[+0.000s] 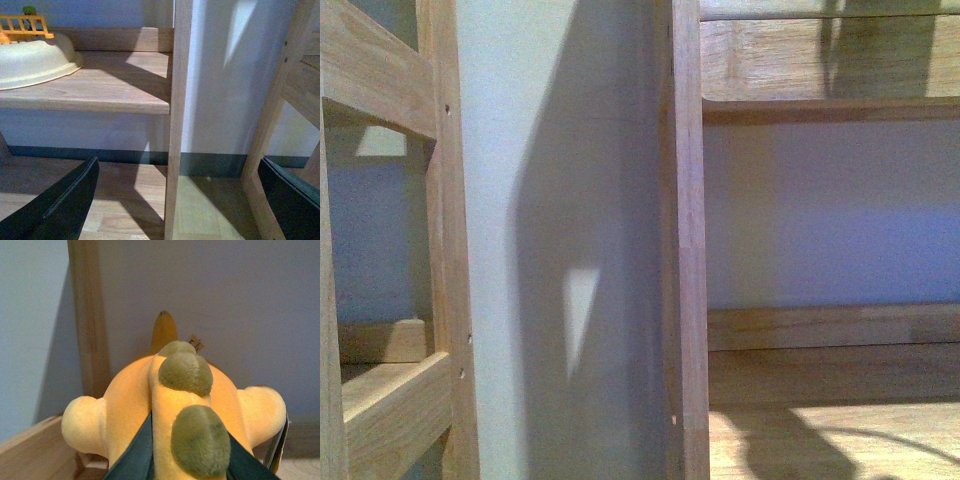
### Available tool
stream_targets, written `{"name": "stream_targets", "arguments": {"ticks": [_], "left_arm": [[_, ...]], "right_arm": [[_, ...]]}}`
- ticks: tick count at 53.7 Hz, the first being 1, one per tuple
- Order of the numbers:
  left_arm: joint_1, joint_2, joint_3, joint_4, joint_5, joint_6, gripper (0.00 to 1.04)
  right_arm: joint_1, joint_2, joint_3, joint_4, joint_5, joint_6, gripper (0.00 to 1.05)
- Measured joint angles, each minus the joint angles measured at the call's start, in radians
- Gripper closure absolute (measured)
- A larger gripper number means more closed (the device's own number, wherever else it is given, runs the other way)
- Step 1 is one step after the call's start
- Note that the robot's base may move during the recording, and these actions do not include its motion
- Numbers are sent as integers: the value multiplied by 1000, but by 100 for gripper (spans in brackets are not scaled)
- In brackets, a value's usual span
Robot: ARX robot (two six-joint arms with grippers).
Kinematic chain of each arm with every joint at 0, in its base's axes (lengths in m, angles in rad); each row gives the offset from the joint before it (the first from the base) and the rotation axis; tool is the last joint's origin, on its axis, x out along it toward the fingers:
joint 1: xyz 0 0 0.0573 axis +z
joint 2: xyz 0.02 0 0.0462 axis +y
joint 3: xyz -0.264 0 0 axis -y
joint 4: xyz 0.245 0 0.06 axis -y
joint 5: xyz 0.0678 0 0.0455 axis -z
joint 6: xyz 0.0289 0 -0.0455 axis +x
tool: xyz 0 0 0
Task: Put away toys
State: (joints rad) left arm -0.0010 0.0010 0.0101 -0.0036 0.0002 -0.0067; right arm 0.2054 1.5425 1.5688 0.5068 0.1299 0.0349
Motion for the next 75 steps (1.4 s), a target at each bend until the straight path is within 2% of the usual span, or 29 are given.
{"name": "stream_targets", "arguments": {"ticks": [15,31,60,75], "left_arm": [[0,0,0,0,0,0,6],[0,0,0,0,0,0,6],[0,0,0,0,0,0,6],[0,0,0,0,0,0,6]], "right_arm": [[-15,-15,-11,-14,-16,-18,40],[-13,-24,-12,-15,-17,-31,5],[2,-65,-7,7,-13,-43,7],[-5,-200,-76,66,14,-60,7]]}}
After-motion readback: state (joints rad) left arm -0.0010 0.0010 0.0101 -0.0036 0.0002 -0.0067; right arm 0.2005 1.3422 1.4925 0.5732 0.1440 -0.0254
